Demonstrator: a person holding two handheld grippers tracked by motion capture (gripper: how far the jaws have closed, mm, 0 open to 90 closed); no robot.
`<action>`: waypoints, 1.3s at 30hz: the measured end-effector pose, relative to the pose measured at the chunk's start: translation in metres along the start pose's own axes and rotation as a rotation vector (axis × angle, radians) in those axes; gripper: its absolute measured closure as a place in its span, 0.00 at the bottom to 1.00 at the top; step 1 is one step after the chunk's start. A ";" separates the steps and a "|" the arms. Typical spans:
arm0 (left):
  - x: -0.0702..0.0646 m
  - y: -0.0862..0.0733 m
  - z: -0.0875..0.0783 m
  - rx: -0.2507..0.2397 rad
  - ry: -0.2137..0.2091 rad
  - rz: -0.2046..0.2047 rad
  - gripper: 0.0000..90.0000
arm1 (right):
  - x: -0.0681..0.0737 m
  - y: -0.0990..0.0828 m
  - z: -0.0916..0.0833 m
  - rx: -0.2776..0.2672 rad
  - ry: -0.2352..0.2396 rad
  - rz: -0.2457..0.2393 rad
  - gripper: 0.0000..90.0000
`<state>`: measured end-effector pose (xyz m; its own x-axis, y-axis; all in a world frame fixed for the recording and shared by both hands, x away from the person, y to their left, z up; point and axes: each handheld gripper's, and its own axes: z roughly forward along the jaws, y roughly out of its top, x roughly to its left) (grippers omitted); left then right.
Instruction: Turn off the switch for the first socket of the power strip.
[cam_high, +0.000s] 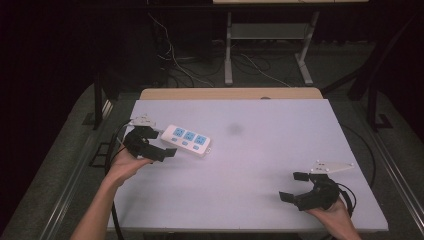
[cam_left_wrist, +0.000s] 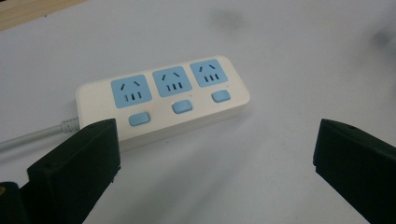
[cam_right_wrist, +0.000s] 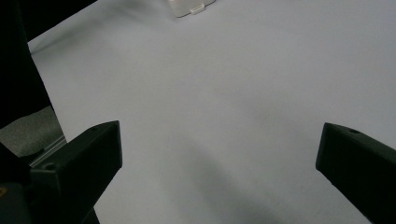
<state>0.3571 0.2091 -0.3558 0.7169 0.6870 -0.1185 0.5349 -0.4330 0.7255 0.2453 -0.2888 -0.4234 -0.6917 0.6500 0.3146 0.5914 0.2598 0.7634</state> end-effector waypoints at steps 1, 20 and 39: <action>0.001 0.001 0.001 0.003 0.001 0.002 0.00 | 0.000 0.000 0.000 0.000 -0.002 0.000 0.00; 0.034 0.015 0.009 0.017 0.031 -0.023 0.15 | -0.001 -0.001 0.001 0.006 -0.009 0.004 0.00; 0.050 0.017 0.017 0.005 0.052 -0.059 0.45 | -0.001 -0.001 0.002 0.015 -0.008 -0.001 0.00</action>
<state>0.4096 0.2258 -0.3613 0.6597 0.7409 -0.1258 0.5782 -0.3935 0.7147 0.2466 -0.2882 -0.4261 -0.6890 0.6555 0.3091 0.5967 0.2710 0.7553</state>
